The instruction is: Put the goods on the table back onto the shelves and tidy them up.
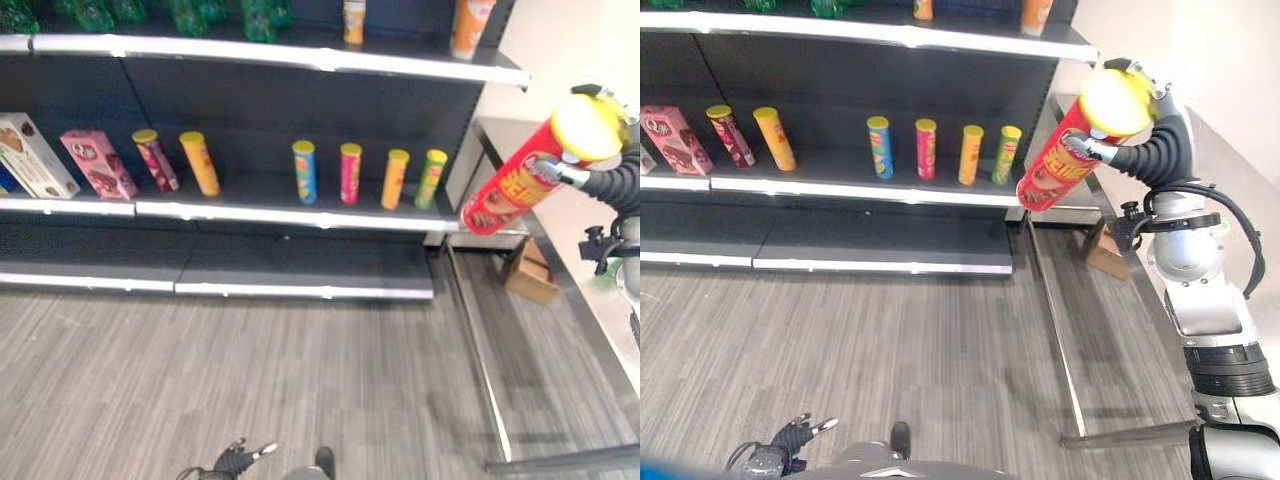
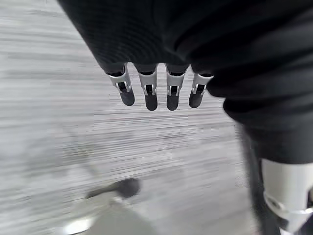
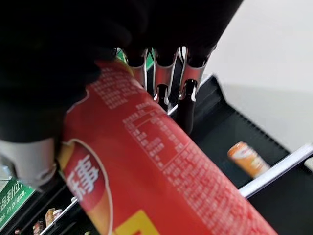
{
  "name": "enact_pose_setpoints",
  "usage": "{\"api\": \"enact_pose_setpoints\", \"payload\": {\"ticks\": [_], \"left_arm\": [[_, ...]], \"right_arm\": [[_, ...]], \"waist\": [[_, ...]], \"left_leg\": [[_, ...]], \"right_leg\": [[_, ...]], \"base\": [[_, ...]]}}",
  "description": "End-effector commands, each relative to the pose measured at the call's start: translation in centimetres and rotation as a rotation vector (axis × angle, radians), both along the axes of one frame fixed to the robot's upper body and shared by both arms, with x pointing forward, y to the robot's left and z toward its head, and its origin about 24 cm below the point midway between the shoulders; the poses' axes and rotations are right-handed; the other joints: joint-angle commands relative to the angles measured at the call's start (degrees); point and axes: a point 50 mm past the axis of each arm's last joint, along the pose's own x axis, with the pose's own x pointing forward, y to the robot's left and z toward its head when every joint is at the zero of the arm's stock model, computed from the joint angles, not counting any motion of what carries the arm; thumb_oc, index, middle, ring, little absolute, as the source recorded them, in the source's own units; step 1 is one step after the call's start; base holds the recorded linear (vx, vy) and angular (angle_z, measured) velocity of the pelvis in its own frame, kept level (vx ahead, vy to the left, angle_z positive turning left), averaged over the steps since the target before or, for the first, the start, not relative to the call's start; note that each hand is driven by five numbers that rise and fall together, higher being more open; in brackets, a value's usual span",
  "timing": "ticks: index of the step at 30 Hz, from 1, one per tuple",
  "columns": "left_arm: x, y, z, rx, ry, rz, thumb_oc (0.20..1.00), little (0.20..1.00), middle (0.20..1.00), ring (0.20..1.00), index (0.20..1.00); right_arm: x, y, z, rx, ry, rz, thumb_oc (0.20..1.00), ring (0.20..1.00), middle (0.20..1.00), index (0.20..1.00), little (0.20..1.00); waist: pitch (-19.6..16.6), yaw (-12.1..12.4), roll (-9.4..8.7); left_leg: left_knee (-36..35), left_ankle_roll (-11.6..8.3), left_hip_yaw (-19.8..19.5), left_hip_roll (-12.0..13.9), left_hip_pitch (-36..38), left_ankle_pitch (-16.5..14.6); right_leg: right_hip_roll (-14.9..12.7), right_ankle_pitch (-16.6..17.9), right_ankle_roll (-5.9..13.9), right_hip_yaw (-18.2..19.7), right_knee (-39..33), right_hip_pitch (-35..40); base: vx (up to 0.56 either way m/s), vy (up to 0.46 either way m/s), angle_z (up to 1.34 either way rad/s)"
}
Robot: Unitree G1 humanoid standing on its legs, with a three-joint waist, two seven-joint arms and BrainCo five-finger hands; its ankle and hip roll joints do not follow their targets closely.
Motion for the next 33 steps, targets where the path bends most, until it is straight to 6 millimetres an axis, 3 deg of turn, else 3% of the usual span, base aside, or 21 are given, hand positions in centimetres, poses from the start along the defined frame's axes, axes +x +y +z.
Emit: {"api": "enact_pose_setpoints", "payload": {"ticks": [1,2,3,4,7,8,12,17,18,21,23,24,25,26,27,28,29,30,32,33], "left_arm": [[1.4,0.6,0.7,0.037,-0.04,-0.046,1.0,1.0,1.0,1.0,1.0],[1.3,0.7,0.7,0.032,-0.038,-0.037,1.0,1.0,1.0,1.0,1.0],[1.1,0.7,0.6,0.03,-0.03,-0.039,1.0,1.0,1.0,1.0,1.0],[0.7,0.5,0.3,0.023,-0.003,-0.055,1.0,1.0,1.0,1.0,1.0],[0.1,0.2,-0.1,0.024,0.039,-0.081,1.0,1.0,1.0,1.0,1.0],[-0.3,0.1,-0.3,0.021,0.066,-0.098,1.0,1.0,1.0,1.0,1.0],[-0.7,-0.1,-0.6,0.007,0.086,-0.092,1.0,1.0,1.0,1.0,1.0],[-2.0,-0.3,-1.0,-0.003,0.133,-0.088,1.0,1.0,1.0,1.0,1.0],[-2.5,-0.5,-1.2,0.001,0.153,-0.111,1.0,1.0,1.0,1.0,1.0],[-2.9,-0.9,-1.4,-0.009,0.167,-0.115,1.0,1.0,1.0,1.0,1.0],[-2.5,-1.4,-1.4,-0.023,0.148,-0.117,1.0,1.0,1.0,1.0,1.0],[-2.5,-1.5,-1.4,-0.023,0.148,-0.117,1.0,1.0,1.0,1.0,1.0],[-2.1,-1.7,-1.3,-0.025,0.132,-0.126,1.0,1.0,1.0,1.0,1.0],[-1.4,-1.9,-1.1,-0.04,0.096,-0.112,1.0,1.0,1.0,1.0,1.0],[-1.3,-2.0,-1.1,-0.045,0.084,-0.101,1.0,1.0,1.0,1.0,1.0],[-1.3,-2.0,-1.1,-0.044,0.084,-0.101,1.0,1.0,1.0,1.0,1.0],[-1.3,-1.8,-1.0,-0.035,0.078,-0.085,1.0,1.0,1.0,1.0,1.0],[-1.1,-1.7,-0.9,-0.032,0.067,-0.076,1.0,1.0,1.0,1.0,1.0],[-0.6,-1.6,-0.7,-0.03,0.049,-0.072,1.0,1.0,1.0,1.0,1.0],[-0.6,-1.6,-0.7,-0.028,0.048,-0.073,1.0,1.0,1.0,1.0,1.0]], "right_arm": [[-0.5,0.0,3.7,-0.044,-0.135,0.001,0.2,0.2,0.2,0.2,0.2],[-0.5,0.0,3.3,-0.058,-0.108,0.014,0.2,0.2,0.2,0.2,0.2],[-0.6,0.0,3.2,-0.056,-0.1,0.021,0.2,0.2,0.2,0.2,0.2],[-0.7,-0.2,3.0,-0.053,-0.084,0.03,0.2,0.2,0.2,0.2,0.2],[-1.0,-0.6,2.5,-0.056,-0.064,0.022,0.2,0.2,0.2,0.2,0.2],[-1.4,-1.1,2.0,-0.058,-0.047,0.005,0.2,0.2,0.2,0.2,0.2],[-1.8,-1.4,1.3,-0.051,-0.027,-0.002,0.2,0.2,0.2,0.2,0.2],[-1.9,-1.3,0.2,-0.055,0.018,0.008,0.2,0.2,0.2,0.2,0.2],[-2.1,-1.6,-0.2,-0.058,0.034,-0.003,0.2,0.2,0.2,0.2,0.2],[-2.2,-1.5,-0.5,-0.075,0.049,0.0,0.2,0.2,0.2,0.2,0.2],[-2.6,-1.3,-1.1,-0.102,0.07,-0.005,0.2,0.2,0.2,0.2,0.2],[-2.6,-1.3,-1.1,-0.103,0.07,-0.005,0.2,0.2,0.2,0.2,0.2],[-2.8,-1.2,-1.1,-0.101,0.068,0.003,0.2,0.2,0.2,0.2,0.2],[-2.9,-1.0,-1.3,-0.109,0.075,0.011,0.2,0.2,0.2,0.2,0.2],[-3.0,-0.7,-1.3,-0.118,0.077,0.024,0.2,0.2,0.2,0.2,0.2],[-3.0,-0.7,-1.3,-0.117,0.077,0.023,0.2,0.2,0.2,0.2,0.2],[-3.1,-0.5,-1.4,-0.105,0.075,0.037,0.2,0.2,0.2,0.2,0.2],[-3.1,-0.5,-1.4,-0.12,0.078,0.034,0.2,0.2,0.2,0.2,0.2],[-3.1,-0.3,-1.6,-0.143,0.093,0.034,0.2,0.2,0.2,0.2,0.2],[-3.1,-0.1,-1.6,-0.15,0.091,0.046,0.2,0.2,0.2,0.2,0.2]], "waist": [[1.0,0.3,1.26],[2.4,-0.8,2.54],[2.7,-1.3,3.28],[4.0,-2.6,4.07],[5.2,-4.4,4.02],[5.6,-5.9,3.52],[6.0,-7.7,3.24],[5.4,-8.7,2.24],[4.1,-8.8,2.09],[2.8,-9.1,2.6],[1.7,-10.0,4.09],[1.7,-10.0,4.15],[1.7,-10.0,4.63],[1.5,-10.2,5.13],[1.8,-10.0,5.35],[1.7,-10.1,5.09],[2.5,-9.6,4.3],[2.9,-9.7,3.79],[3.4,-9.2,2.88],[3.5,-8.5,2.7]], "left_leg": [[-2.3,-3.63,-4.2,1.0,-0.1,-0.8],[-3.7,-3.49,-5.8,1.1,2.4,-1.0],[-4.4,-3.73,-6.4,1.3,3.4,-0.9],[-5.2,-3.87,-8.2,1.0,5.9,-1.5],[-5.7,-4.42,-10.3,0.3,8.0,-2.2],[-5.7,-4.51,-12.5,-0.9,9.7,-3.3],[-5.7,-4.41,-15.4,-2.0,12.9,-5.2],[-5.7,-3.76,-17.4,-3.5,15.9,-7.5],[-5.7,-3.27,-17.9,-3.8,17.0,-9.2],[-5.7,-3.18,-17.4,-3.0,18.6,-10.9],[-1.5,-5.18,-16.1,-0.8,19.5,-13.2],[-1.2,-5.22,-16.1,-0.7,19.4,-13.4],[2.1,-6.47,-15.3,-0.2,18.6,-12.9],[11.2,-9.34,-13.5,-0.3,16.2,-10.4],[16.8,-11.01,-12.8,-0.1,14.3,-8.6],[17.0,-10.95,-12.9,-0.4,13.9,-8.3],[28.2,-13.68,-11.6,-0.6,8.7,-3.8],[30.5,-14.08,-10.0,0.7,6.7,-2.6],[30.4,-11.42,-6.8,4.0,3.3,-5.6],[26.7,-9.9,-5.6,6.3,3.0,-9.1]], "right_leg": [[2.1,4.1,-1.1,-1.8,1.3,5.6],[5.5,-0.3,-2.26,0.6,3.1,1.0],[6.9,-2.0,-2.68,0.4,1.1,0.2],[10.2,-4.0,-3.01,1.5,-2.7,-3.2],[13.8,-2.0,-2.05,3.7,-11.0,-4.7],[16.1,1.3,-0.92,5.9,-17.2,-6.6],[18.3,5.6,0.39,4.2,-23.8,-9.4],[19.1,8.3,0.53,0.8,-26.0,-9.5],[19.0,8.2,-0.22,-0.4,-26.6,-8.0],[19.5,8.2,-0.87,-1.4,-26.5,-7.0],[20.2,5.7,-2.27,-2.0,-23.9,-6.1],[20.2,5.6,-2.3,-2.1,-23.8,-6.1],[20.6,4.8,-2.66,-2.1,-23.5,-5.3],[21.2,3.7,-3.34,-1.6,-23.6,-2.8],[21.6,2.9,-3.82,-1.1,-23.6,-1.3],[21.3,3.1,-3.78,-1.2,-23.7,-1.5],[21.0,2.1,-5.02,-0.1,-24.1,0.8],[20.4,1.3,-5.33,0.1,-24.5,1.8],[19.2,0.7,-5.23,0.7,-25.2,3.3],[18.7,0.3,-4.62,1.6,-25.5,4.3]], "base": [[0.21,0.243,0.29],[0.22,0.182,0.21],[0.29,0.135,0.32],[0.25,0.058,0.78],[0.19,0.01,0.93],[0.23,-0.003,1.05],[0.26,0.004,0.61],[0.26,-0.033,0.65],[0.29,-0.065,0.49],[0.35,-0.083,0.47],[0.44,-0.107,0.2],[0.3,-0.07,0.01],[0.25,-0.048,0.03],[0.32,-0.052,-0.03],[0.23,-0.035,-0.03],[0.14,-0.017,-0.24],[0.11,-0.018,-0.3],[0.16,-0.028,-0.32],[0.14,0.018,-0.24],[0.15,0.092,-0.25]]}}
